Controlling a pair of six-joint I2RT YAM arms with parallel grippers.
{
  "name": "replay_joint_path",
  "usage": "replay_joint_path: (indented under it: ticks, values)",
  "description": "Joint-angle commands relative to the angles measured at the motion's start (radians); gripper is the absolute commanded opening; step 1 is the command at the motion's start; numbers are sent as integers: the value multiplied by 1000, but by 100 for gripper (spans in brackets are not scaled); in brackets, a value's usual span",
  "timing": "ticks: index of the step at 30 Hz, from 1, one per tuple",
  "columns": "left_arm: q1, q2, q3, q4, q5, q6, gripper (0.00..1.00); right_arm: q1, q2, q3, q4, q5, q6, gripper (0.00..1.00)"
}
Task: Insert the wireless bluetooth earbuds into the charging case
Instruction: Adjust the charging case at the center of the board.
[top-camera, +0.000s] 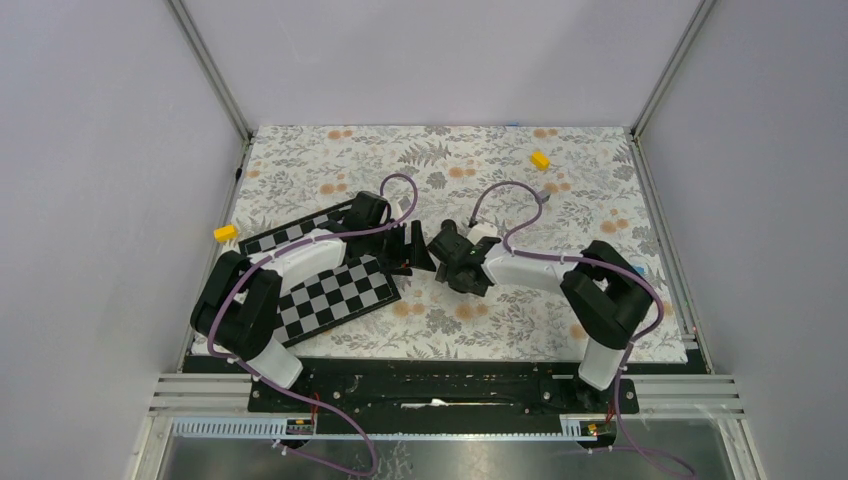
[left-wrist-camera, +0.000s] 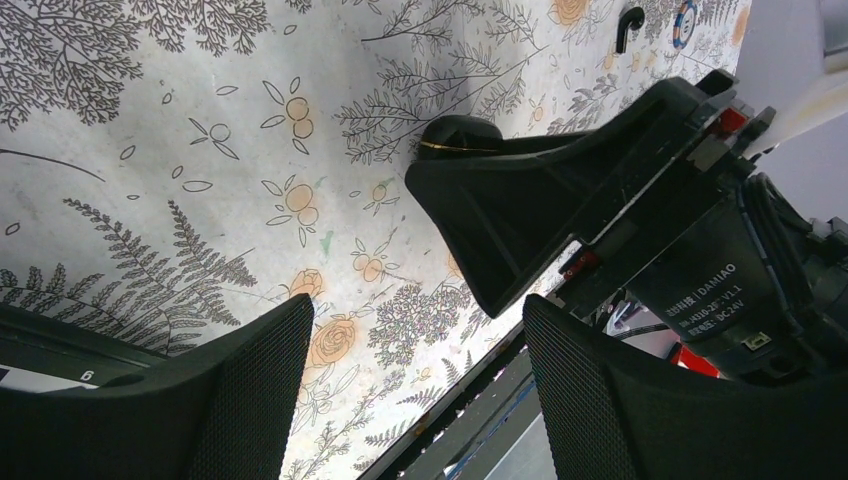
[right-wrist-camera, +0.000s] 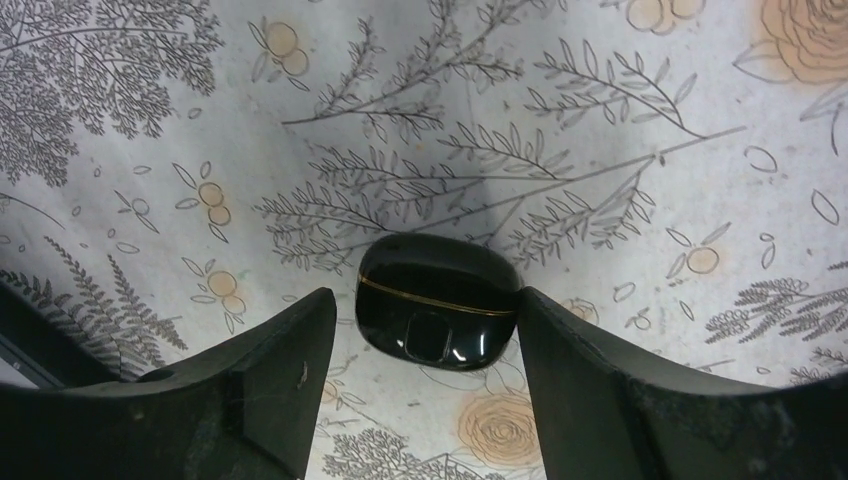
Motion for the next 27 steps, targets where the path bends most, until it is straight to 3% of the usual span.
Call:
replay_joint_path:
  ticks: [1, 9, 21, 27]
  values:
    - [-1, -34, -9, 27, 4, 1, 79, 18, 67, 90, -51, 63, -55, 71]
    - [-1, -44, -14, 27, 2, 1, 79, 46, 168, 196, -107, 84, -246, 68]
    - [2, -39, -15, 26, -13, 6, 79, 50, 84, 86, 20, 22, -355, 74]
    - [12, -42, -29, 49, -2, -17, 79, 50, 38, 32, 96, -14, -406, 70]
